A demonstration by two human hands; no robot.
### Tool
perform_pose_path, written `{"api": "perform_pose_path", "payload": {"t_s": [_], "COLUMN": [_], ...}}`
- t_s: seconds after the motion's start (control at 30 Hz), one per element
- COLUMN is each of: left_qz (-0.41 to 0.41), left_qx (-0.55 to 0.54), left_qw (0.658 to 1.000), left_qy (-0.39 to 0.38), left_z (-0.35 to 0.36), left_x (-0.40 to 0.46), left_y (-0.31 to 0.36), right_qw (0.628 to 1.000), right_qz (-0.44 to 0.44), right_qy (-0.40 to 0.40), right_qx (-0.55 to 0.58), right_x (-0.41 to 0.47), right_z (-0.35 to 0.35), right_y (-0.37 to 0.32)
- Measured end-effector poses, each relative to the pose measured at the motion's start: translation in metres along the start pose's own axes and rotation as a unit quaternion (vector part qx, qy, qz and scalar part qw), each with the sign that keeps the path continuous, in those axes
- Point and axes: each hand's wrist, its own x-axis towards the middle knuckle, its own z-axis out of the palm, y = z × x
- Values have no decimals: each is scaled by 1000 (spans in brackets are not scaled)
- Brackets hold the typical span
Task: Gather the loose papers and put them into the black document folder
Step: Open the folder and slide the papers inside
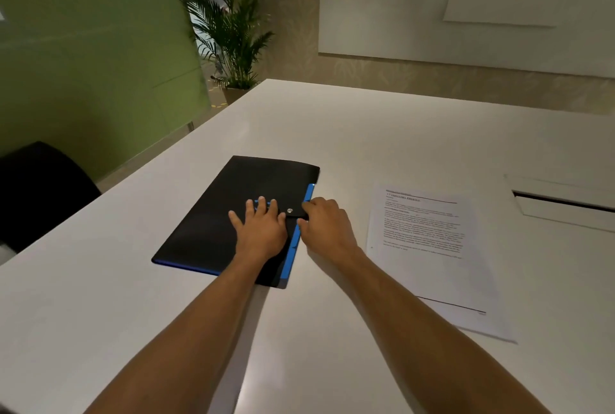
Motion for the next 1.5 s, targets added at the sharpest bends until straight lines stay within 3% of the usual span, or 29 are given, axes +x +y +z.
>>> {"api": "perform_pose_path", "payload": {"t_s": [0.17,0.37,0.6,0.8,1.17,1.5], "left_qz": [26,54,66,63,60,60], "left_qx": [-11,-12,1,7,1,36], "left_qw": [1000,998,998,998,998,997], "left_qy": [-1,-2,3,0,-11,-25], "left_z": [10,17,22,25,26,22], "left_x": [-10,-12,-12,-11,-8,-9], "left_y": [32,54,54,55,55,57], "right_qw": [995,991,989,978,984,957], "right_qz": [-2,21,29,101,112,161], "right_qy": [-44,-77,-132,-180,-131,-86], "right_qx": [-89,-107,-65,17,39,226], "right_x": [6,10,17,28,25,19], "right_z": [-10,-18,-19,-21,-20,-35], "right_y": [18,37,34,34,35,48]}}
